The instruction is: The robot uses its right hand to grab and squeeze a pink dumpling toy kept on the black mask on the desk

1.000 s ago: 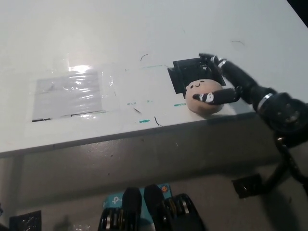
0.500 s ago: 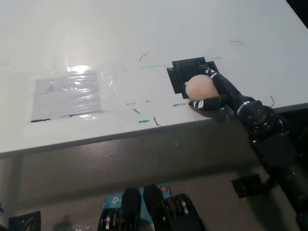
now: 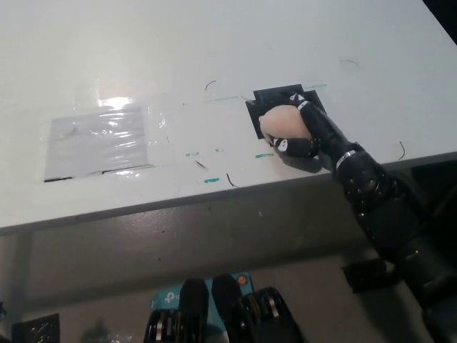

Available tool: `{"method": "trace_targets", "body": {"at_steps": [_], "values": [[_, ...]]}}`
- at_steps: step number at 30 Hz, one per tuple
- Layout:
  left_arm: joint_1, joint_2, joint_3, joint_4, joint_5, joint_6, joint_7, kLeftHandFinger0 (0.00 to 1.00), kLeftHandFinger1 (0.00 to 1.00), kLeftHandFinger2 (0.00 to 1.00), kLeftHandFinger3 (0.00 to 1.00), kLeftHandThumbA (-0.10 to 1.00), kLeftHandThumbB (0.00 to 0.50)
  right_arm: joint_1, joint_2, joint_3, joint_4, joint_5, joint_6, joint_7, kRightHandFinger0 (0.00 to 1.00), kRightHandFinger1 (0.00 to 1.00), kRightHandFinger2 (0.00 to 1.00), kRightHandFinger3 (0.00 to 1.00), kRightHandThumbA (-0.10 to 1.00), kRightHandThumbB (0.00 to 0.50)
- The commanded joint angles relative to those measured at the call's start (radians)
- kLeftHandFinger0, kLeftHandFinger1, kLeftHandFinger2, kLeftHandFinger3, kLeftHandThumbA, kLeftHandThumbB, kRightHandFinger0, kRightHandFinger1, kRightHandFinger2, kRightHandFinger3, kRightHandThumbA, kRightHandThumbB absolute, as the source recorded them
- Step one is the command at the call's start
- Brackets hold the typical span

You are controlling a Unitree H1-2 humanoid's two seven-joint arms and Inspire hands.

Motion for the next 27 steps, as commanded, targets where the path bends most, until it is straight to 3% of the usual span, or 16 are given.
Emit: {"method": "trace_targets", "body": {"at_steps": [1,2,3,4,6,7,10,11,13,14,17,22,26,27], "values": [[-0.006,0.019,0.009,-0.035,-0.022,-0.003,-0.01,0.0,0.0,0.11,0.12,1.0,0.5,-0.002,0.007,0.012,-0.011,-0.134,-0.248,-0.293,0.01,0.21,0.44,0.13,-0.1,0.062],[-0.005,0.02,0.01,-0.034,-0.023,-0.006,-0.012,0.0,0.0,0.11,0.12,1.0,0.5,0.006,0.01,0.002,-0.019,-0.157,-0.262,-0.379,0.0,0.19,0.52,0.2,-0.1,0.116],[-0.005,0.021,0.01,-0.031,-0.022,-0.009,-0.014,0.0,0.0,0.11,0.13,1.0,0.5,0.007,0.008,0.006,-0.021,-0.181,-0.268,-0.428,0.0,0.19,0.55,0.27,-0.1,0.135],[-0.007,0.022,0.01,-0.023,-0.023,-0.015,-0.018,0.0,0.0,0.11,0.13,1.0,0.5,0.004,0.006,0.007,-0.02,-0.19,-0.271,-0.445,0.04,0.21,0.57,0.34,-0.1,0.119],[-0.01,0.024,0.009,-0.009,-0.024,-0.024,-0.026,0.0,0.01,0.12,0.13,1.0,0.5,0.002,-0.002,0.01,-0.026,-0.215,-0.265,-0.488,0.0,0.19,0.52,0.36,-0.1,0.115],[-0.009,0.022,0.011,-0.015,-0.026,-0.017,-0.02,0.0,0.01,0.12,0.12,1.0,0.5,0.002,-0.004,0.012,-0.031,-0.231,-0.25,-0.512,0.0,0.17,0.5,0.36,-0.1,0.136],[-0.005,0.019,0.011,-0.027,-0.023,-0.014,-0.015,0.0,0.0,0.11,0.12,1.0,0.5,0.011,-0.008,0.01,-0.052,-0.24,-0.239,-0.517,0.0,0.04,0.41,0.33,-0.1,0.189],[-0.005,0.021,0.01,-0.026,-0.026,-0.015,-0.021,0.0,0.01,0.11,0.12,1.0,0.5,0.014,-0.015,0.015,-0.056,-0.253,-0.238,-0.525,0.0,0.01,0.37,0.31,-0.1,0.235],[-0.007,0.022,0.009,-0.022,-0.021,-0.013,-0.016,0.0,0.01,0.12,0.12,1.0,0.5,0.013,-0.018,0.018,-0.055,-0.262,-0.243,-0.534,0.0,0.0,0.36,0.3,-0.1,0.237],[-0.012,0.022,0.01,-0.008,-0.023,-0.023,-0.02,0.0,0.0,0.1,0.1,1.0,0.5,0.017,-0.019,0.02,-0.058,-0.27,-0.245,-0.547,0.0,0.0,0.32,0.27,-0.1,0.263],[-0.013,0.024,0.011,-0.001,-0.024,-0.03,-0.025,0.0,0.0,0.11,0.1,1.0,0.5,0.019,-0.017,0.021,-0.058,-0.283,-0.248,-0.566,0.0,0.0,0.38,0.24,-0.1,0.271],[-0.01,0.024,0.009,-0.013,-0.023,-0.029,-0.025,0.0,0.02,0.14,0.13,1.0,0.5,0.015,-0.012,0.022,-0.058,-0.31,-0.245,-0.617,0.0,0.0,0.33,0.19,-0.1,0.251],[-0.009,0.024,0.012,-0.018,-0.03,-0.011,-0.026,0.0,0.01,0.12,0.11,1.0,0.5,0.013,-0.012,0.032,-0.062,-0.343,-0.257,-0.664,0.0,0.04,0.39,0.18,-0.1,0.242],[-0.01,0.024,0.01,-0.015,-0.025,-0.017,-0.024,0.0,0.01,0.12,0.11,1.0,0.5,0.014,-0.007,0.028,-0.062,-0.339,-0.254,-0.666,0.0,0.05,0.4,0.17,-0.1,0.259]]}}
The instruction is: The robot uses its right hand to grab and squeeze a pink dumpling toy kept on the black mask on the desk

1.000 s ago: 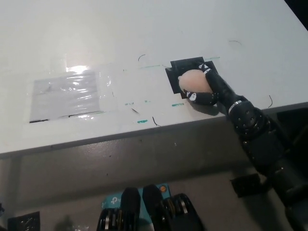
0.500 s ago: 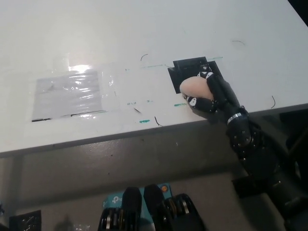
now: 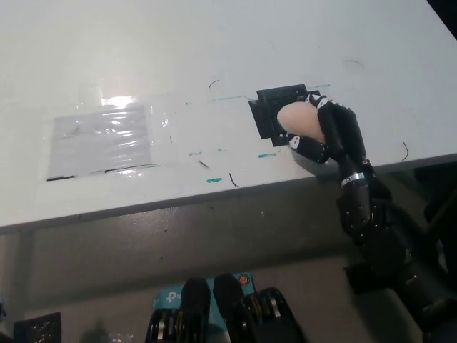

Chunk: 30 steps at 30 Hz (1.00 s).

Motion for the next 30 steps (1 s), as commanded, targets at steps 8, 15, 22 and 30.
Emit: {"method": "trace_targets", "body": {"at_steps": [8,15,22,30], "values": [[-0.01,0.025,0.011,-0.024,-0.026,-0.011,-0.024,0.0,0.03,0.14,0.13,1.0,0.5,-0.057,-0.001,-0.018,-0.041,-0.061,-0.112,-0.165,0.0,0.12,0.49,0.24,-0.1,0.23],[-0.01,0.028,0.01,-0.033,-0.022,-0.012,-0.024,0.0,0.02,0.14,0.14,1.0,0.5,-0.067,-0.013,-0.008,-0.031,-0.014,-0.047,0.029,0.0,0.27,0.72,0.53,-0.1,0.111],[-0.02,0.029,0.011,-0.017,-0.021,-0.017,-0.023,0.0,0.02,0.13,0.13,1.0,0.5,-0.066,-0.016,-0.019,-0.074,0.033,0.088,0.24,0.12,0.4,0.74,1.0,-0.1,0.006],[-0.019,0.029,0.011,-0.019,-0.021,-0.019,-0.025,0.0,0.04,0.14,0.13,1.0,0.5,-0.056,-0.035,0.026,-0.159,-0.046,0.268,0.354,1.0,1.0,1.0,1.0,0.39,0.219]]}}
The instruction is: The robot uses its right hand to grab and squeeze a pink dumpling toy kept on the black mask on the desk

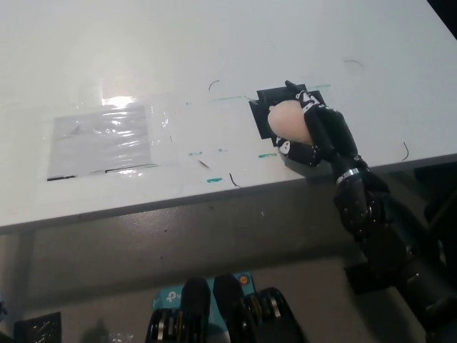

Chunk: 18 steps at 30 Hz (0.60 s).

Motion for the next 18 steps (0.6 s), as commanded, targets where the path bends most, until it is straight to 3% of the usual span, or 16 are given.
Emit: {"method": "trace_targets", "body": {"at_steps": [1,5,7,18], "values": [[-0.016,0.029,0.009,-0.018,-0.018,-0.016,-0.013,0.0,0.03,0.15,0.14,1.0,0.5,-0.052,-0.019,0.008,-0.076,-0.029,0.146,0.106,1.0,1.0,1.0,1.0,0.42,0.252],[-0.017,0.03,0.011,-0.005,-0.023,-0.026,-0.022,0.0,0.03,0.14,0.13,1.0,0.5,-0.038,-0.017,0.003,-0.098,-0.039,0.147,0.078,1.0,1.0,1.0,1.0,0.48,0.368],[-0.016,0.031,0.008,-0.006,-0.017,-0.031,-0.023,0.0,0.03,0.14,0.14,1.0,0.5,-0.038,-0.015,0.002,-0.092,-0.052,0.137,0.037,1.0,1.0,1.0,1.0,0.52,0.401],[-0.012,0.027,0.012,-0.025,-0.016,-0.004,-0.004,0.0,0.03,0.14,0.13,1.0,0.5,-0.01,-0.022,-0.033,-0.195,-0.037,0.189,0.071,1.0,1.0,1.0,1.0,0.6,0.451]]}}
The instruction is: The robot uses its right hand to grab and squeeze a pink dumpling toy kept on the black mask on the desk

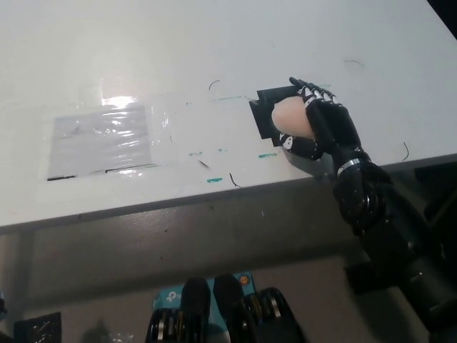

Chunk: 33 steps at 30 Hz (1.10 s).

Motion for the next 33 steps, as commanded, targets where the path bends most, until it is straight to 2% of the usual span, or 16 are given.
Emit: {"method": "trace_targets", "body": {"at_steps": [1,5,6,8,14,15,16,18,19,20,22,23,24,27,29,33], "values": [[-0.012,0.028,0.011,-0.02,-0.015,-0.009,-0.002,0.0,0.03,0.14,0.13,1.0,0.5,-0.018,-0.019,-0.03,-0.103,0.012,0.051,0.036,1.0,1.0,1.0,1.0,0.61,0.468],[-0.007,0.028,0.014,-0.026,-0.014,-0.011,0.003,0.0,0.02,0.14,0.15,1.0,0.5,-0.002,-0.02,-0.08,-0.216,0.066,0.099,0.108,1.0,1.0,1.0,1.0,0.65,0.5],[-0.008,0.027,0.016,-0.024,-0.021,-0.009,-0.004,0.0,0.02,0.13,0.15,1.0,0.5,-0.001,-0.012,-0.119,-0.259,0.114,0.141,0.141,1.0,1.0,1.0,1.0,0.77,0.5],[-0.009,0.03,0.017,-0.017,-0.018,-0.014,-0.005,0.0,0.01,0.12,0.14,1.0,0.5,-0.001,-0.003,-0.151,-0.301,0.138,0.185,0.163,1.0,1.0,1.0,1.0,0.81,0.5],[-0.007,0.028,0.017,-0.03,-0.02,-0.007,-0.007,0.0,0.01,0.11,0.12,1.0,0.5,-0.001,-0.007,-0.146,-0.304,0.111,0.232,0.198,1.0,1.0,1.0,1.0,0.77,0.5],[-0.01,0.028,0.018,-0.031,-0.024,0.003,-0.006,0.0,0.02,0.12,0.12,1.0,0.5,-0.002,-0.003,-0.138,-0.287,0.128,0.249,0.24,1.0,1.0,1.0,1.0,0.7,0.5],[-0.016,0.031,0.016,-0.026,-0.025,0.0,-0.013,0.0,0.02,0.12,0.12,1.0,0.5,-0.002,-0.003,-0.136,-0.289,0.13,0.264,0.252,1.0,1.0,1.0,1.0,0.69,0.5],[-0.02,0.027,0.014,-0.031,-0.018,-0.002,-0.003,0.0,0.01,0.1,0.11,1.0,0.5,-0.009,0.01,-0.135,-0.234,0.128,0.251,0.231,1.0,1.0,1.0,1.0,0.59,0.5],[-0.017,0.027,0.013,-0.033,-0.016,-0.003,-0.004,0.0,0.01,0.1,0.11,1.0,0.5,-0.005,0.011,-0.133,-0.231,0.126,0.252,0.231,1.0,1.0,1.0,1.0,0.58,0.5],[-0.018,0.025,0.012,-0.03,-0.013,-0.008,-0.002,0.0,0.01,0.11,0.11,1.0,0.5,-0.021,-0.004,-0.082,-0.188,0.097,0.307,0.311,1.0,1.0,1.0,1.0,0.63,0.5],[-0.025,0.032,0.011,-0.03,-0.012,-0.005,-0.004,0.0,0.01,0.11,0.11,1.0,0.5,-0.025,-0.006,-0.073,-0.183,0.1,0.318,0.315,1.0,1.0,1.0,1.0,0.63,0.5],[-0.032,0.03,0.013,-0.024,-0.015,-0.017,-0.007,0.0,0.01,0.11,0.12,1.0,0.5,-0.023,0.019,-0.101,-0.14,0.103,0.273,0.214,1.0,1.0,1.0,1.0,0.56,0.493],[-0.034,0.03,0.013,-0.022,-0.014,-0.014,-0.005,0.0,0.01,0.11,0.11,1.0,0.5,-0.022,0.027,-0.11,-0.133,0.103,0.263,0.182,1.0,1.0,1.0,1.0,0.56,0.494],[-0.029,0.028,0.014,-0.028,-0.017,-0.009,-0.006,0.0,0.0,0.1,0.12,1.0,0.5,-0.037,0.016,-0.074,-0.107,0.097,0.26,0.246,1.0,1.0,1.0,1.0,0.5,0.473],[-0.03,0.029,0.016,-0.023,-0.016,-0.018,-0.006,0.0,0.0,0.11,0.12,1.0,0.5,-0.03,0.018,-0.073,-0.122,0.098,0.243,0.226,1.0,1.0,1.0,1.0,0.46,0.472],[-0.02,0.032,0.015,-0.03,-0.019,-0.007,-0.013,0.0,0.03,0.14,0.13,1.0,0.5,-0.023,0.013,-0.078,-0.161,0.103,0.21,0.208,1.0,1.0,1.0,1.0,0.54,0.486]]}}
